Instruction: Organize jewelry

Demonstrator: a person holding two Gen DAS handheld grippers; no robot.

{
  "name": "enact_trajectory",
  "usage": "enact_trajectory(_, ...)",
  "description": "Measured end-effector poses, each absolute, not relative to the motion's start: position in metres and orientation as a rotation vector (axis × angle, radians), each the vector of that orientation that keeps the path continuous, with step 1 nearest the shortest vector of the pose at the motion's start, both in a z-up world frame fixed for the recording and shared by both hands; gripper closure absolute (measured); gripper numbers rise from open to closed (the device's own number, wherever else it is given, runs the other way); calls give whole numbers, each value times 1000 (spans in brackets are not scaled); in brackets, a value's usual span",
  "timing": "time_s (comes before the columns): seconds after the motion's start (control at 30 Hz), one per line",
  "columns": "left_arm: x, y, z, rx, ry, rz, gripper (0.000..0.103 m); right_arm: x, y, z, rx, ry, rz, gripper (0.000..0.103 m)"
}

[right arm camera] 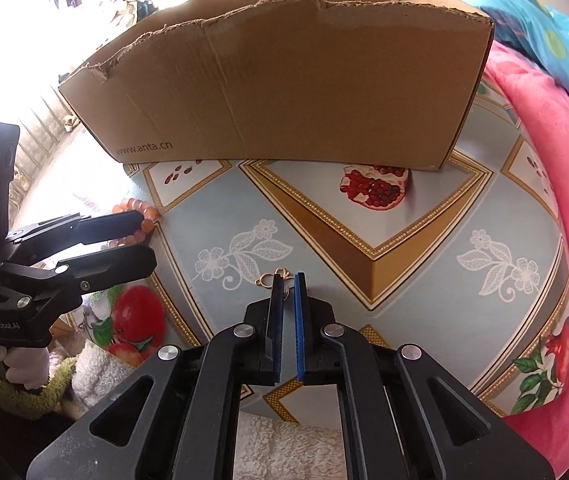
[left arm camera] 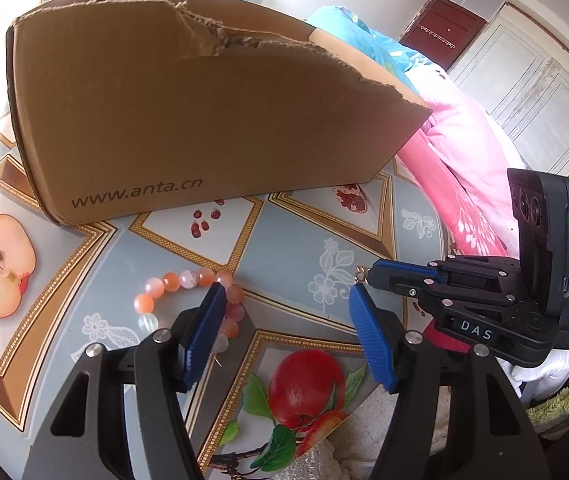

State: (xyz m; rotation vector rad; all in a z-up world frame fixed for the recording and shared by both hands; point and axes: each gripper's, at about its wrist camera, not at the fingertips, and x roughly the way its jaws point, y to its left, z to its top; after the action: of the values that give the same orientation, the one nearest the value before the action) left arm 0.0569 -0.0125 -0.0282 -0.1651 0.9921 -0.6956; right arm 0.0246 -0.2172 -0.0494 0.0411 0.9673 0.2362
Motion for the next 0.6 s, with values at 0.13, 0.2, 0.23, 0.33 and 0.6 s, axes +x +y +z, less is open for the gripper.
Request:
enact_trajectory(0.13, 57, -13, -28, -166, 993, -694, 41, 36, -209, -54, 64, 968, 246, 98)
enact_trajectory(0.2, 57, -13, -28, -165, 992, -695, 41, 36, -213, -53, 86, 969, 255, 97)
enact_trajectory(0.23, 57, -13, -28, -165, 992, -695, 41, 35, -215, -52, 89, 968, 253, 96)
enact_trajectory(0.33, 57, -13, -28, -165, 992, -696, 41, 35, -217, -47, 97, 951, 258, 91)
enact_trajectory(0.6, 57, -14, -29, -167, 991, -697, 41, 39, -201, -50, -31, 928, 278, 83)
